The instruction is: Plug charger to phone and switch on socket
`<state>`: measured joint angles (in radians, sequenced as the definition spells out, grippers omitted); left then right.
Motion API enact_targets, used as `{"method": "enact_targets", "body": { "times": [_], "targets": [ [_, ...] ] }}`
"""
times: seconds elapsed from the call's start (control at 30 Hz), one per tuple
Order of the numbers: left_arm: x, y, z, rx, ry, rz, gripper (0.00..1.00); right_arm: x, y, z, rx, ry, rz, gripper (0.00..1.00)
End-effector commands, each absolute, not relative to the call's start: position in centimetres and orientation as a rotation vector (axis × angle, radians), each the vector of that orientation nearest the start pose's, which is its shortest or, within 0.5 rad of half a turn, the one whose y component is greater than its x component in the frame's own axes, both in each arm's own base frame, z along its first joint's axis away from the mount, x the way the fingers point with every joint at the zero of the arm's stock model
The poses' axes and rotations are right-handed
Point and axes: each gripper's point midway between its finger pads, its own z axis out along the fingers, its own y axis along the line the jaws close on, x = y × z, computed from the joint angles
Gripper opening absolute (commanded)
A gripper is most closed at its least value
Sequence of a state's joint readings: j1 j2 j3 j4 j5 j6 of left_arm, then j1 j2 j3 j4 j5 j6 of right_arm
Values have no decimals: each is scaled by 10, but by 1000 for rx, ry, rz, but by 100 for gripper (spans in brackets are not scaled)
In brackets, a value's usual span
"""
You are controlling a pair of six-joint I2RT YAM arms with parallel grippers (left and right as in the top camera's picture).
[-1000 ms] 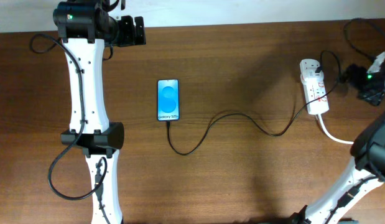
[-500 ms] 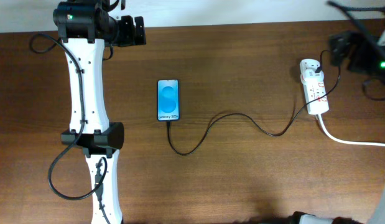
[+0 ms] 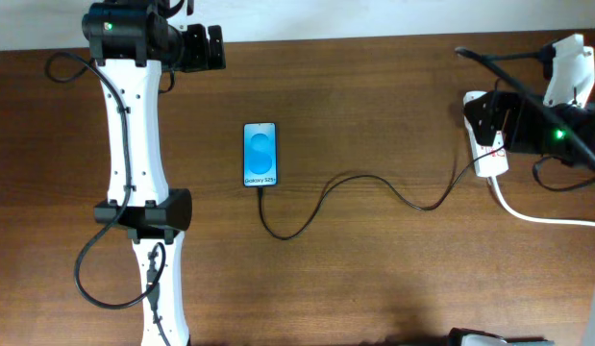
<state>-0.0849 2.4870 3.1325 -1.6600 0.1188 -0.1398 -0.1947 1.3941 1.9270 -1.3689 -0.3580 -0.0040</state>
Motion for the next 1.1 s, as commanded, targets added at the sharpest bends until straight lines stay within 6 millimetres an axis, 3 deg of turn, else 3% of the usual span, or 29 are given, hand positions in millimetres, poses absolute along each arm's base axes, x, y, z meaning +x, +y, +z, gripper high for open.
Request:
{"method": "enact_targets", "body": {
  "times": [0.0,0.1,0.17,0.43,0.63,0.87,1.07],
  "targets": [
    [511,-64,276,-26,2561,-234,99,321,1,382,8,2322,186,98],
    [511,-64,276,-25,2561,-234,99,319,14,398,-57,2186,81,98],
    [511,-64,276,-26,2561,-234,99,311,15,394,-63,2110,83,98],
    [511,-64,276,-26,2561,-234,99,258,15,308,-73,1685,64,98],
    [511,-64,276,-26,2561,-234,99,244,12,260,-62,1467,41,98],
    [511,-64,276,-25,2561,-234,99,242,-8,214,87,1455,22,98],
    [511,-64,276,-26,2561,-234,99,246,-4,156,75,1646,31,98]
  ]
}}
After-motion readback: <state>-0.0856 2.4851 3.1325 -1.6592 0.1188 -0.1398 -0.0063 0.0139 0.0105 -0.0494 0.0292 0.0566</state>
